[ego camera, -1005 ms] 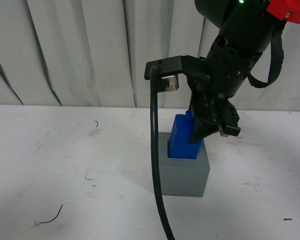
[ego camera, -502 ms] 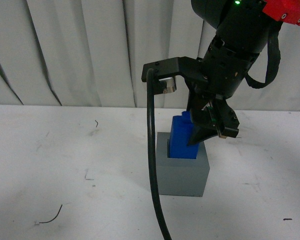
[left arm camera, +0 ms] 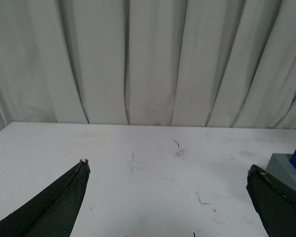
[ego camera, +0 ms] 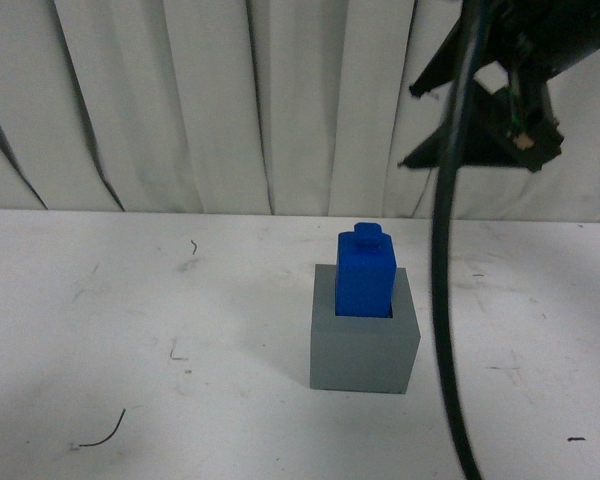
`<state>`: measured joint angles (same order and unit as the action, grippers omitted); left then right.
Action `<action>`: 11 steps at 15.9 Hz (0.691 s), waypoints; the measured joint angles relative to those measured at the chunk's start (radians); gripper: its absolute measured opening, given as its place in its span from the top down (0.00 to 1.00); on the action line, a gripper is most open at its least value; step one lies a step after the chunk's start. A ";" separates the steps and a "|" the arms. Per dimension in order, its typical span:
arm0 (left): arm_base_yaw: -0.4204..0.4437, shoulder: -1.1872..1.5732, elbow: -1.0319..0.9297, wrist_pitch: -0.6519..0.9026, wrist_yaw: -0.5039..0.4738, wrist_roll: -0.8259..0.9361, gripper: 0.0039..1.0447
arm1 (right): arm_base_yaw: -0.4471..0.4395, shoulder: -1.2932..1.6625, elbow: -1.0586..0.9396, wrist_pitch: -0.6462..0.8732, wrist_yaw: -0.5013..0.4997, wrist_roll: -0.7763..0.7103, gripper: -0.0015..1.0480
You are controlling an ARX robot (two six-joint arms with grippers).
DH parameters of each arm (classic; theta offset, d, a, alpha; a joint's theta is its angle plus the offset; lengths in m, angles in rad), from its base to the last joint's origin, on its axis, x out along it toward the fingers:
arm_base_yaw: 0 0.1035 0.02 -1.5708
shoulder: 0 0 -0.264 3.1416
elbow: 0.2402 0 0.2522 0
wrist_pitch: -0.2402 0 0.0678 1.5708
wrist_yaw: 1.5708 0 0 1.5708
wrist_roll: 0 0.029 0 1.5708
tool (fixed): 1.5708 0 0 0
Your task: Insert blue part into gray base
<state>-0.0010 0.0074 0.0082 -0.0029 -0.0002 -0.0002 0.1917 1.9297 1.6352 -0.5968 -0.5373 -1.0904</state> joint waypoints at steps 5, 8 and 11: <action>0.000 0.000 0.000 0.000 0.000 0.000 0.06 | -0.226 -0.253 -0.401 0.723 -0.084 0.386 0.06; 0.000 0.000 0.000 0.000 0.000 0.000 0.06 | -0.267 -0.448 -0.698 1.143 -0.119 0.655 0.06; 0.000 0.000 0.000 0.000 0.000 0.000 0.06 | -0.266 -0.706 -0.919 1.191 0.066 0.867 0.13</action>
<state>-0.0010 0.0074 0.0082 -0.0029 -0.0006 -0.0002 -0.0746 1.2236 0.7158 0.5945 -0.4713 -0.2237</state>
